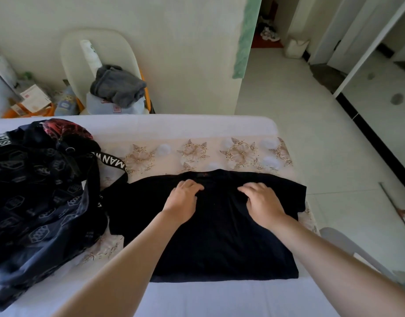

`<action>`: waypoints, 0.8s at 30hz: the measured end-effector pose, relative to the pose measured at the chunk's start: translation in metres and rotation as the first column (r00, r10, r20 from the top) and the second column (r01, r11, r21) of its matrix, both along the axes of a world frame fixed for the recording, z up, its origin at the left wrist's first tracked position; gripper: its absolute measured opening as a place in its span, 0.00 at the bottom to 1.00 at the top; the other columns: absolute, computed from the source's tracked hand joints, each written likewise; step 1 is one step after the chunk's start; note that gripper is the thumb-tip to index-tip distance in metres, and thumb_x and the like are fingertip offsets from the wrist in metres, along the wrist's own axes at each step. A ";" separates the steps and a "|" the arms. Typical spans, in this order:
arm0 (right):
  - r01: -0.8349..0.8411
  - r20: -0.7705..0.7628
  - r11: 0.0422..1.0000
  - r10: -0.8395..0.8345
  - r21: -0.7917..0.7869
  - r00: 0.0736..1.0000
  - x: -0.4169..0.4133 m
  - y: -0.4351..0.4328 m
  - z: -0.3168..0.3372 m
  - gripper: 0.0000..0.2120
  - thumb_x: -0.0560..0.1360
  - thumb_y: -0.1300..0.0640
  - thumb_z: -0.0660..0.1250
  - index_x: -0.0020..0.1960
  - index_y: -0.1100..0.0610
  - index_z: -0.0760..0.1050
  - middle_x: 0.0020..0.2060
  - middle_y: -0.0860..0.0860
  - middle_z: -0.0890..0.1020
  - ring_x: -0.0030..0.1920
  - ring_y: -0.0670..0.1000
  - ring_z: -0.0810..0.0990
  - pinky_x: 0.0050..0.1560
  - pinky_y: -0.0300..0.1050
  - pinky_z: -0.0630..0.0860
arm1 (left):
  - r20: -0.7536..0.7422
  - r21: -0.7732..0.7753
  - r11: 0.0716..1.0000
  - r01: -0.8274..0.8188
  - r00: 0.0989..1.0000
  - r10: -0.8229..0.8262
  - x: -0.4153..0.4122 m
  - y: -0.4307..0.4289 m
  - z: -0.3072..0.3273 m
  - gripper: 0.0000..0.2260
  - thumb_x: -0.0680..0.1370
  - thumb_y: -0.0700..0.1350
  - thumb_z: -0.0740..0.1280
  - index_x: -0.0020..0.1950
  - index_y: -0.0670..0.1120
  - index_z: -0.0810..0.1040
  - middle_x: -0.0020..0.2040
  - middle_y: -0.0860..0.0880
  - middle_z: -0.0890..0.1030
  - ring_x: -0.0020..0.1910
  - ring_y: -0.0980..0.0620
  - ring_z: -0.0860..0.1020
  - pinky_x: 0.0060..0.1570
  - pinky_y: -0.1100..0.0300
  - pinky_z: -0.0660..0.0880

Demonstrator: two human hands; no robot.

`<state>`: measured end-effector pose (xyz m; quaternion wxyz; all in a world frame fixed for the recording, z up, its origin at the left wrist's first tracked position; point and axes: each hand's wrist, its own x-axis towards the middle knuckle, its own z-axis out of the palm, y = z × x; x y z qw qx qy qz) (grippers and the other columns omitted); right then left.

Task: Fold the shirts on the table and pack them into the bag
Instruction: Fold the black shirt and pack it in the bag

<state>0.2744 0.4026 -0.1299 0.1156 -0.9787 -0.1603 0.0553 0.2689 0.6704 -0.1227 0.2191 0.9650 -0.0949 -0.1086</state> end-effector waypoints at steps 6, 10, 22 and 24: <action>-0.093 -0.020 0.976 0.091 -0.199 0.996 0.044 -0.011 -0.016 0.18 0.76 0.56 0.67 0.66 0.49 0.78 0.62 0.48 0.79 0.63 0.54 0.74 0.67 0.54 0.64 | 0.033 0.327 0.945 0.033 0.998 -0.047 0.040 0.020 -0.028 0.22 0.82 0.47 0.59 0.77 0.50 0.62 0.73 0.48 0.66 0.72 0.47 0.64 0.74 0.50 0.58; 0.010 0.066 0.998 -0.006 -0.065 0.998 0.062 -0.013 -0.023 0.07 0.78 0.55 0.64 0.52 0.51 0.81 0.47 0.46 0.83 0.52 0.51 0.79 0.63 0.51 0.67 | 0.066 0.364 0.930 0.052 0.995 -0.081 0.054 0.036 -0.038 0.18 0.82 0.52 0.60 0.71 0.50 0.69 0.66 0.48 0.71 0.65 0.46 0.69 0.69 0.52 0.65; 0.190 0.274 0.942 -0.112 -0.278 0.955 0.089 -0.013 -0.017 0.28 0.66 0.64 0.71 0.65 0.56 0.70 0.55 0.58 0.76 0.54 0.61 0.74 0.60 0.59 0.70 | 0.261 0.306 0.934 -0.183 0.960 0.103 0.083 0.026 -0.026 0.19 0.79 0.42 0.65 0.70 0.47 0.67 0.63 0.48 0.73 0.61 0.45 0.70 0.64 0.50 0.67; 0.188 0.258 0.955 -0.126 -0.230 0.958 0.068 -0.009 -0.022 0.30 0.68 0.62 0.70 0.69 0.57 0.69 0.64 0.60 0.72 0.62 0.62 0.72 0.63 0.59 0.70 | 0.272 0.247 0.957 -0.154 0.959 0.084 0.068 0.007 -0.025 0.22 0.76 0.39 0.66 0.69 0.49 0.70 0.64 0.49 0.73 0.62 0.45 0.71 0.64 0.50 0.67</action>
